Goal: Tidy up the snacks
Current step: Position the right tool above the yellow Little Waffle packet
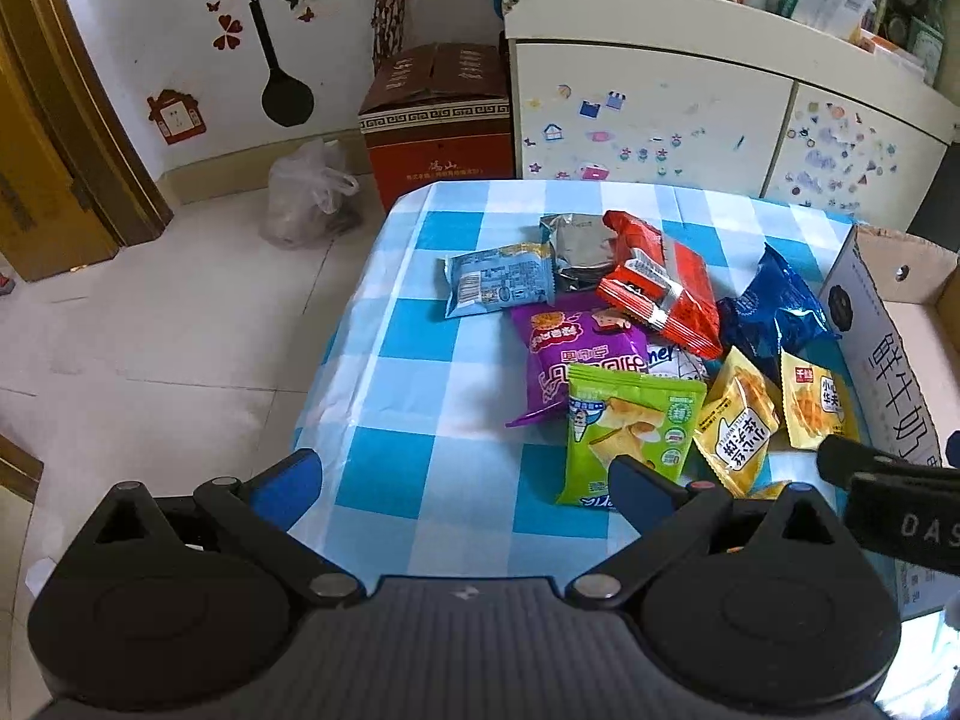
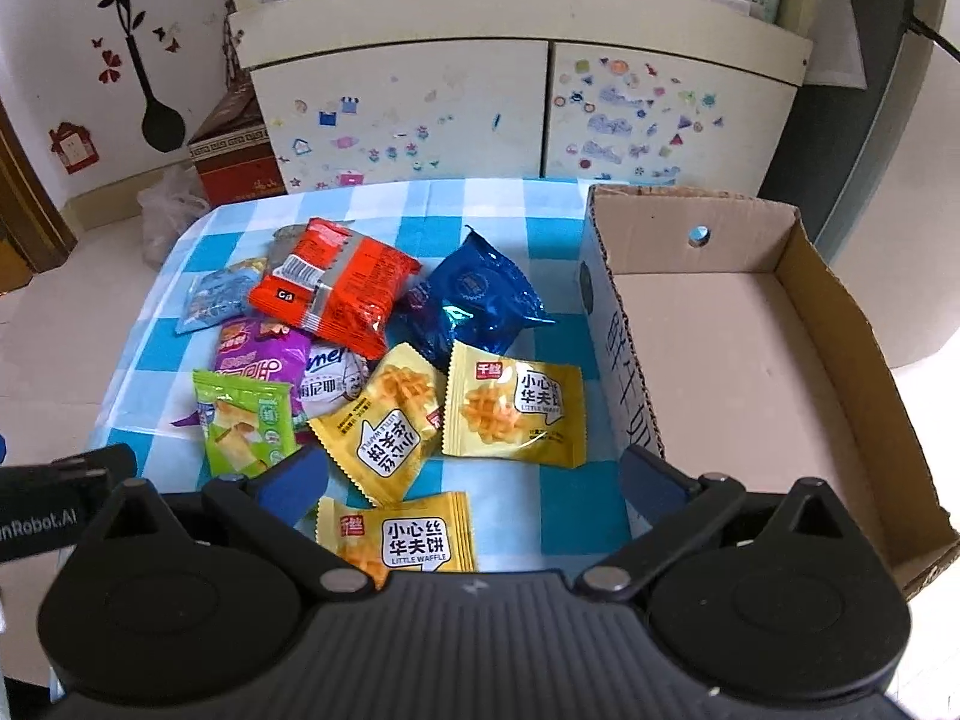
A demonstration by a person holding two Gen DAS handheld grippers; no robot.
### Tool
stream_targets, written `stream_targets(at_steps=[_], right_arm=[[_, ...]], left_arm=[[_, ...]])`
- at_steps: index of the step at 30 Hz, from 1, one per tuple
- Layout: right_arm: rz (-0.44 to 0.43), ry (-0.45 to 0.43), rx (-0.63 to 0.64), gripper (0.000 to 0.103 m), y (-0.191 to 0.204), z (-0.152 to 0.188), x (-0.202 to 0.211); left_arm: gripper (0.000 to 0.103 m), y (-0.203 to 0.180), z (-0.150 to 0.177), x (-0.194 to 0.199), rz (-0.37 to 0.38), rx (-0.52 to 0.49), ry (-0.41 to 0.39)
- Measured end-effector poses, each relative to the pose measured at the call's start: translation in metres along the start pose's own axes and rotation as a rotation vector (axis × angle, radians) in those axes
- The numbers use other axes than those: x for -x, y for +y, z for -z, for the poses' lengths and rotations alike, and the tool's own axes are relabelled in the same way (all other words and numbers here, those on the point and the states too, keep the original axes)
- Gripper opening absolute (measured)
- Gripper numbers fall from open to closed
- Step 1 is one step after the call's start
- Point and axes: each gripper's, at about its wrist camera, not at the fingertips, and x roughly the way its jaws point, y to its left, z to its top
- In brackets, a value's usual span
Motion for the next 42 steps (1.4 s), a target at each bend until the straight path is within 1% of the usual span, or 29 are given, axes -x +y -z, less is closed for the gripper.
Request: stream_targets(at_steps=[2, 6, 14, 26, 42], right_arm=[[-0.008, 0.004, -0.002, 0.102, 0.0, 0.0, 0.0], [0.009, -0.01, 0.021, 0.102, 0.005, 0.001, 0.002], [0.014, -0.013, 0.035, 0.102, 0.008, 0.0, 0.004], [0.024, -0.011, 0.032, 0.102, 0.008, 0.001, 0.003], [0.032, -0.02, 0.028, 0.102, 0.007, 0.0, 0.004]], left_arm=[[0.103, -0.002, 0.0, 0.0, -0.011, -0.007, -0.001], [0.103, -0.005, 0.001, -0.001, -0.021, -0.009, 0.005], [0.103, -0.012, 0.0, 0.0, -0.038, -0.018, 0.004], [0.103, -0.016, 0.0, 0.0, -0.064, -0.024, -0.001], [0.103, -0.018, 0.0, 0.004, -0.077, -0.026, -0.005]])
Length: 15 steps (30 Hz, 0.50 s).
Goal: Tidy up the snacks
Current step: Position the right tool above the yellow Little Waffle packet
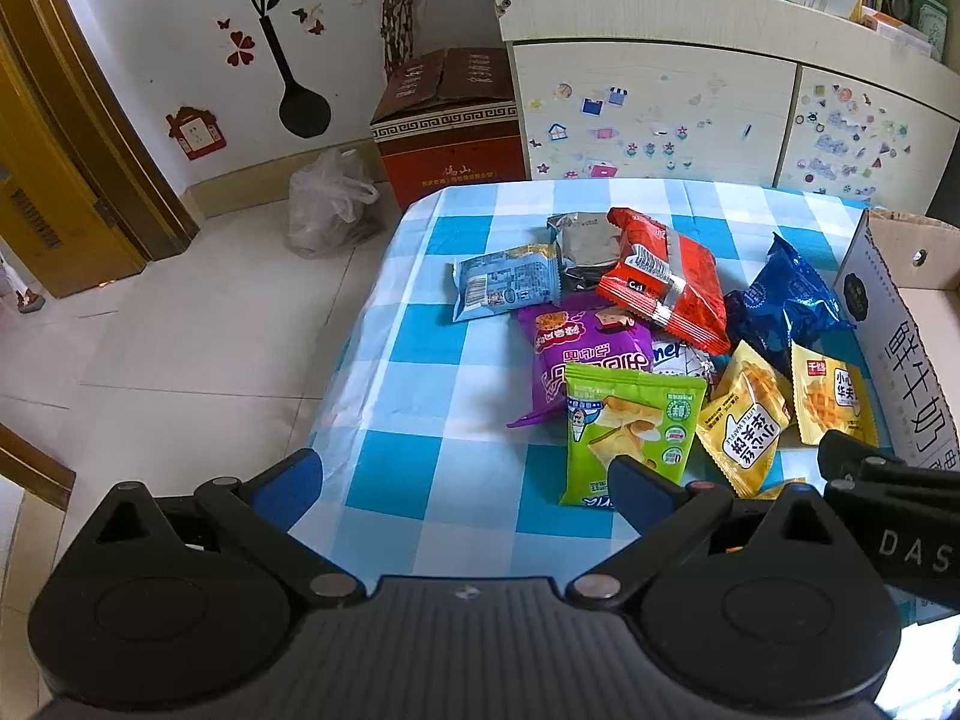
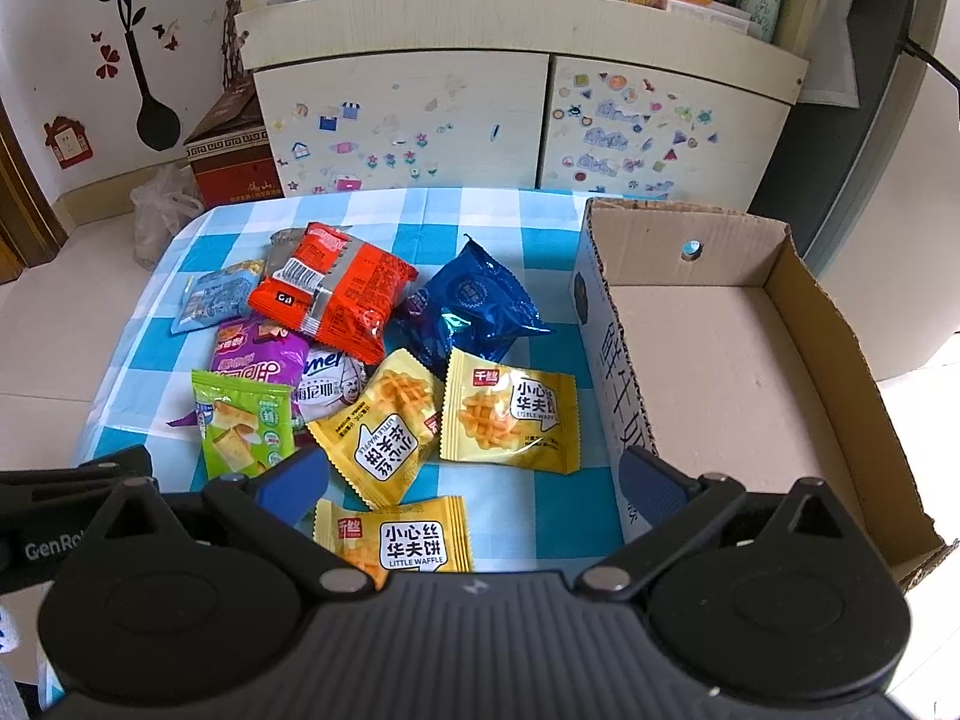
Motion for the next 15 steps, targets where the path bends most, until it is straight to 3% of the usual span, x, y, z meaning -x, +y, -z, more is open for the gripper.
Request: stream_targets(at_steps=[15], right_arm=[[0.002, -0.005, 0.003, 0.102, 0.0005, -0.0005, 0.0011]], left_arm=[[0.102, 0.0009, 0.0001, 0.002, -0.004, 0.003, 0.002]])
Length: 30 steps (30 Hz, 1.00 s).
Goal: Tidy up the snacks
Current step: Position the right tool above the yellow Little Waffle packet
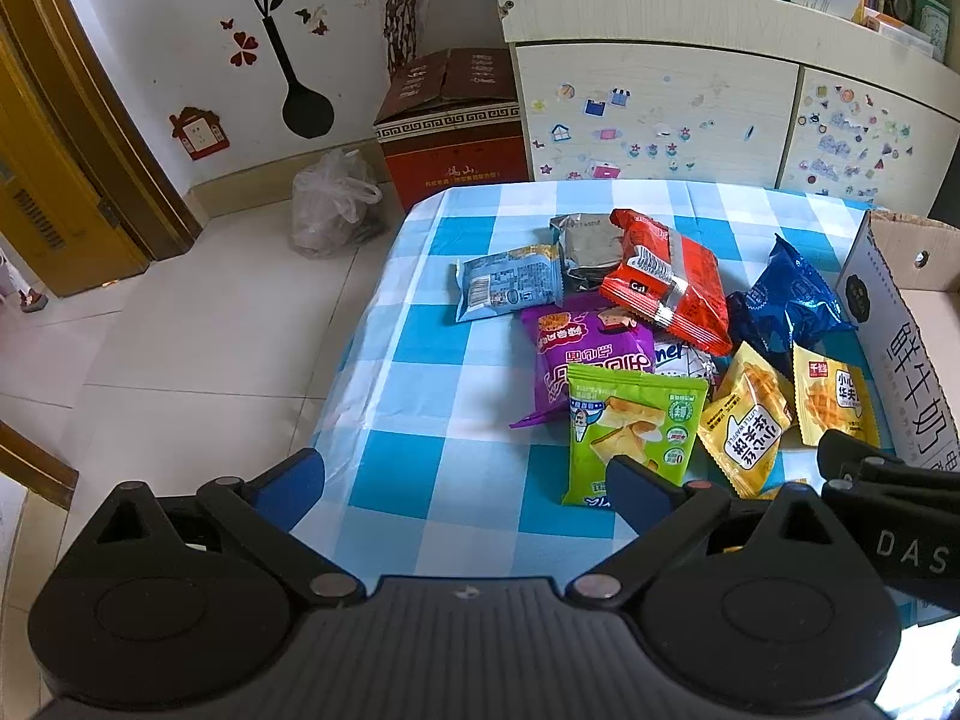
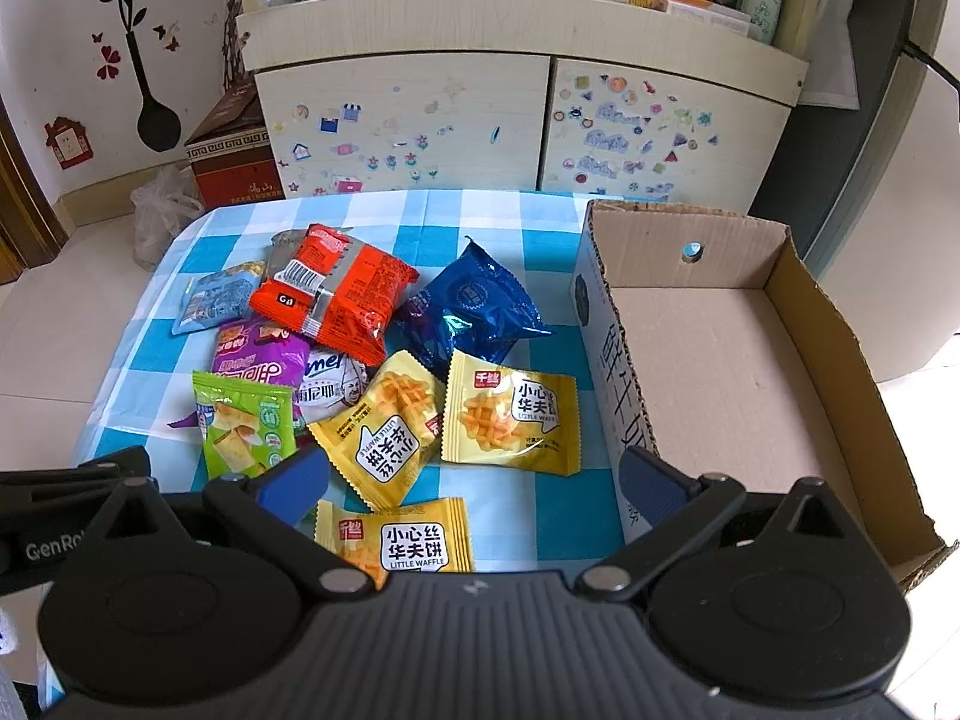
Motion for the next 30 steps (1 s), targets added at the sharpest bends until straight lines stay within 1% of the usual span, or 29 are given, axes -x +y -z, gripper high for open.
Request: stream_targets(at_steps=[16, 19, 22, 25, 27, 30], right_arm=[[0.01, -0.015, 0.008, 0.102, -0.001, -0.001, 0.0], [0.009, -0.019, 0.013, 0.102, -0.001, -0.001, 0.0], [0.001, -0.023, 0.017, 0.102, 0.0, -0.001, 0.001], [-0.032, -0.025, 0.017, 0.102, -0.003, -0.003, 0.002], [-0.067, -0.034, 0.005, 0.102, -0.007, -0.005, 0.005], [-0.132, -0.086, 0.0, 0.102, -0.016, -0.01, 0.017]], left_arm=[[0.101, -0.001, -0.001, 0.003, -0.004, 0.013, 0.003], [0.098, 0.0, -0.001, 0.002, 0.007, 0.022, 0.012], [0.098, 0.001, -0.002, 0.002, 0.02, 0.026, 0.02], [0.099, 0.007, -0.006, 0.001, 0.072, 0.04, 0.04], [0.099, 0.01, -0.01, 0.004, 0.103, 0.035, 0.032], [0.099, 0.012, -0.019, 0.007, 0.089, 0.0, 0.005]])
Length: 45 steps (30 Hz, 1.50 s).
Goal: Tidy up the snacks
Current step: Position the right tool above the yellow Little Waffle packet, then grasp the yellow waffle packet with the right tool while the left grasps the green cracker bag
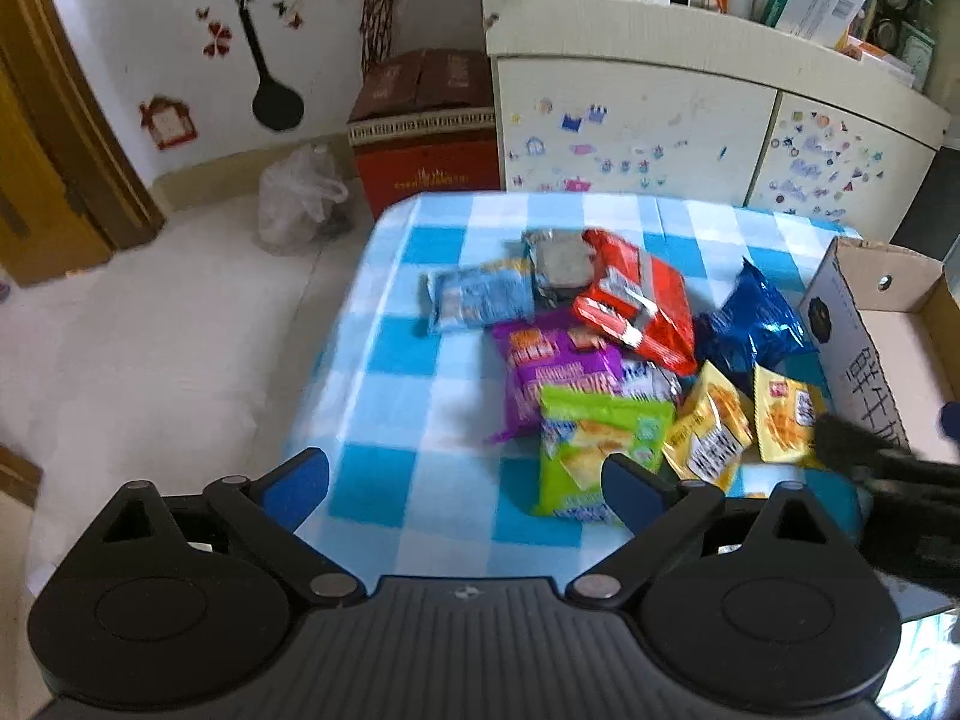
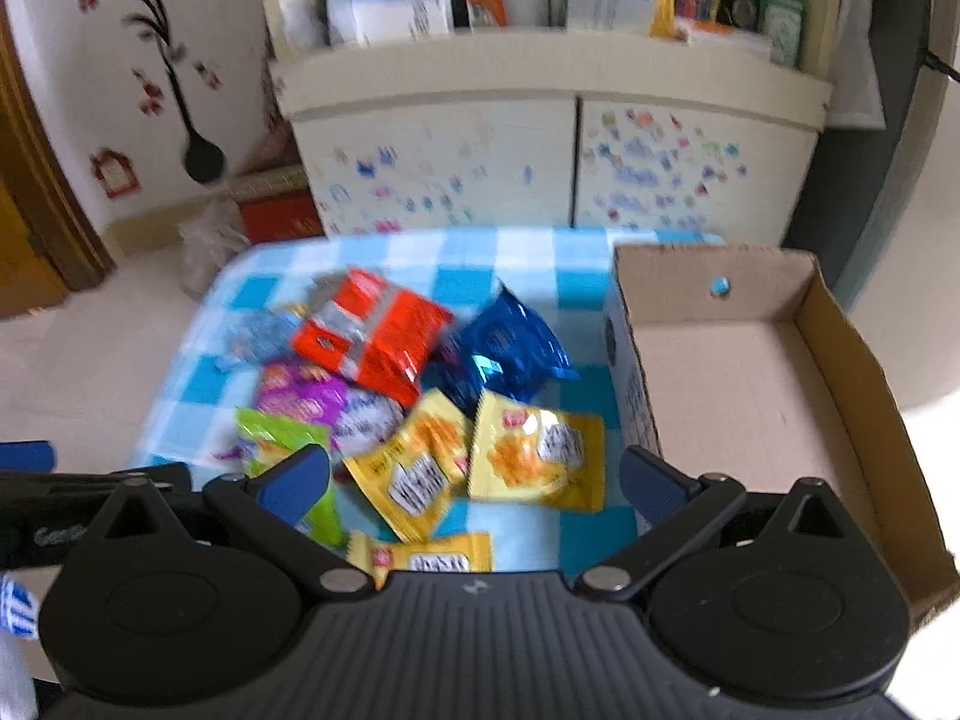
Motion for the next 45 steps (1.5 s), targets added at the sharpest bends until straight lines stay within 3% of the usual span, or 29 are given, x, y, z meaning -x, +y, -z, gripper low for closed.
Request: stream_targets(at_steps=[5, 7, 11, 14, 21, 32, 45], right_arm=[[-0.068, -0.128, 0.014, 0.102, -0.015, -0.004, 0.022], [-0.071, -0.157, 0.009, 0.102, -0.023, -0.002, 0.026], [-0.101, -0.165, -0.043, 0.102, -0.039, 0.003, 0.025], [-0.125, -0.139, -0.062, 0.102, -0.046, 0.009, 0.019], [-0.219, -0.043, -0.06, 0.102, -0.051, 0.026, 0.005], [-0.294, 0.055, 0.081, 0.102, -0.024, 0.054, -0.018], [-0.281, 0.146, 0.093, 0.101, -0.015, 0.069, -0.051]], left_arm=[[0.1, 0.014, -0.012, -0.006, 0.031, -0.013, -0.04], [0.1, 0.022, -0.008, -0.012, 0.07, 0.029, -0.044], [0.1, 0.034, 0.004, -0.033, 0.181, 0.191, 0.047], [0.1, 0.033, 0.01, -0.044, 0.2, 0.225, 0.07], [0.101, 0.019, 0.011, -0.054, 0.193, 0.161, 0.052], [0.101, -0.011, 0.018, -0.079, 0.204, 0.07, 0.072], [0.103, -0.03, 0.022, -0.102, 0.216, 0.053, 0.093]])
